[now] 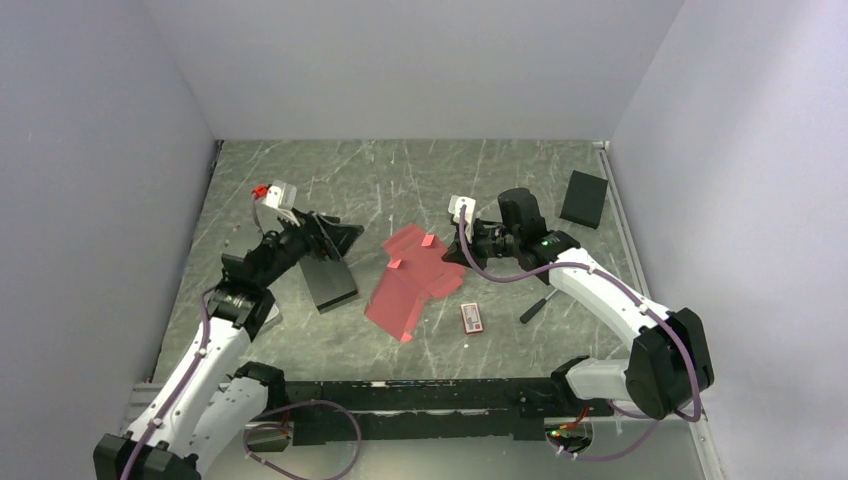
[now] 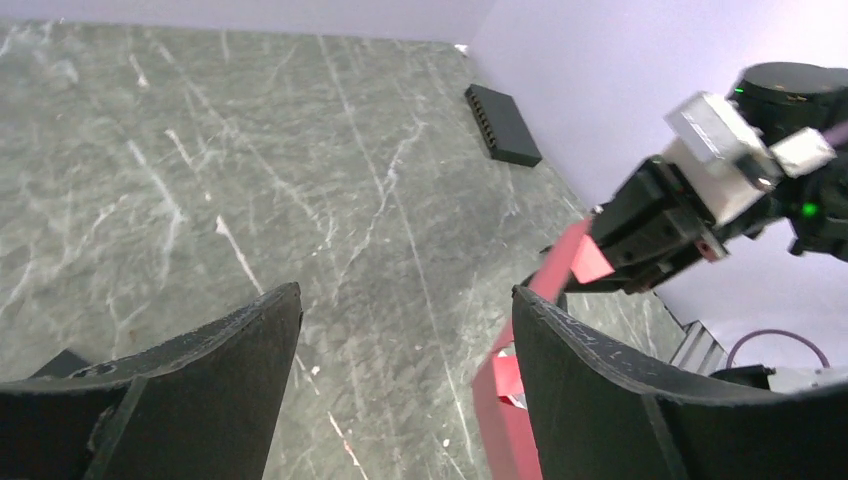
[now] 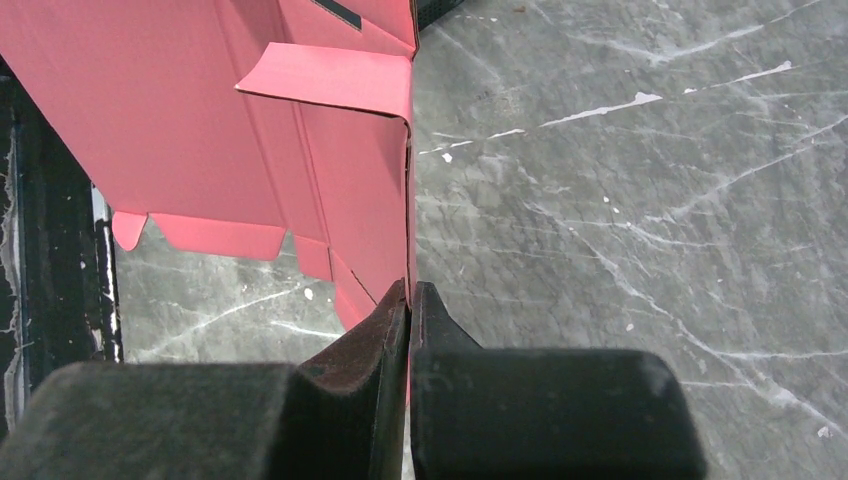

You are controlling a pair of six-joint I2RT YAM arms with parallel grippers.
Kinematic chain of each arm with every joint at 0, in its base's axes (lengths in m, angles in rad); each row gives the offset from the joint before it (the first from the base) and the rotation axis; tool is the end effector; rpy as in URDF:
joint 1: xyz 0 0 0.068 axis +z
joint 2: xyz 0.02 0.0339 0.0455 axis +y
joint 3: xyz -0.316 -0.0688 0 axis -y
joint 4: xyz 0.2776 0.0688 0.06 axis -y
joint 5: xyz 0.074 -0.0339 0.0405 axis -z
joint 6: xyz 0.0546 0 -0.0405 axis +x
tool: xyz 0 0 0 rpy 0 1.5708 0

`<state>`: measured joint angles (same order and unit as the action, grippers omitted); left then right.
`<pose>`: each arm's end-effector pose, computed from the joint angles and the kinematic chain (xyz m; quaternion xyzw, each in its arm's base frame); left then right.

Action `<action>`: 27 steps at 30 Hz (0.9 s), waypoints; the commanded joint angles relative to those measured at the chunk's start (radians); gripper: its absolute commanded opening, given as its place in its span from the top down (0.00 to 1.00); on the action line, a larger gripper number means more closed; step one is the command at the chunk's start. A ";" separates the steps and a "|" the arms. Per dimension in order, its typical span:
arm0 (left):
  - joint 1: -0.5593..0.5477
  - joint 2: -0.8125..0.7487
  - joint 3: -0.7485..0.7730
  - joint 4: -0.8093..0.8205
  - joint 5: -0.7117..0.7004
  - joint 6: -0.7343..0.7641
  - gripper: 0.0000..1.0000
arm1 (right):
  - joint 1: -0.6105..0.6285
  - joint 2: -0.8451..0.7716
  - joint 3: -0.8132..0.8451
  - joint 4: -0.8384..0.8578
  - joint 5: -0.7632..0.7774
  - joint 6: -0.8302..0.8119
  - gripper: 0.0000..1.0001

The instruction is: Fold the paper box

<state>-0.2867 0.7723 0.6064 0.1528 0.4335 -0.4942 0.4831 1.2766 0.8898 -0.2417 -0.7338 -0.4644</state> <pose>0.1862 -0.0788 0.3457 0.0783 0.7070 -0.4026 0.5761 0.2493 0.1721 0.2994 -0.5244 0.6659 0.3236 0.4207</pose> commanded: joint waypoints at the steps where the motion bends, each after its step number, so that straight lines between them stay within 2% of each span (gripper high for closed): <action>1: 0.063 0.079 0.016 0.026 0.088 -0.115 0.21 | 0.004 -0.026 0.047 0.006 -0.033 -0.014 0.98; 3: 0.070 0.129 0.010 0.086 0.149 -0.127 0.23 | 0.004 -0.025 0.046 0.004 -0.044 -0.016 0.98; 8: 0.069 0.265 0.042 0.228 0.347 -0.124 0.22 | 0.013 -0.015 0.048 -0.001 -0.044 -0.019 0.99; 11: 0.068 0.320 0.041 0.303 0.417 -0.147 0.23 | 0.023 -0.007 0.052 -0.008 -0.025 -0.026 0.99; 20: 0.038 0.408 0.034 0.358 0.503 -0.165 0.25 | 0.054 0.040 0.080 -0.036 0.059 -0.033 0.99; 27: -0.016 0.430 0.057 0.297 0.516 -0.121 0.25 | 0.076 0.080 0.110 -0.059 0.158 -0.016 1.00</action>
<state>-0.2726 1.1923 0.6086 0.4419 0.9035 -0.6449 0.5488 1.3445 0.9417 -0.2989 -0.6449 -0.4805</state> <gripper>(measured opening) 0.752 0.043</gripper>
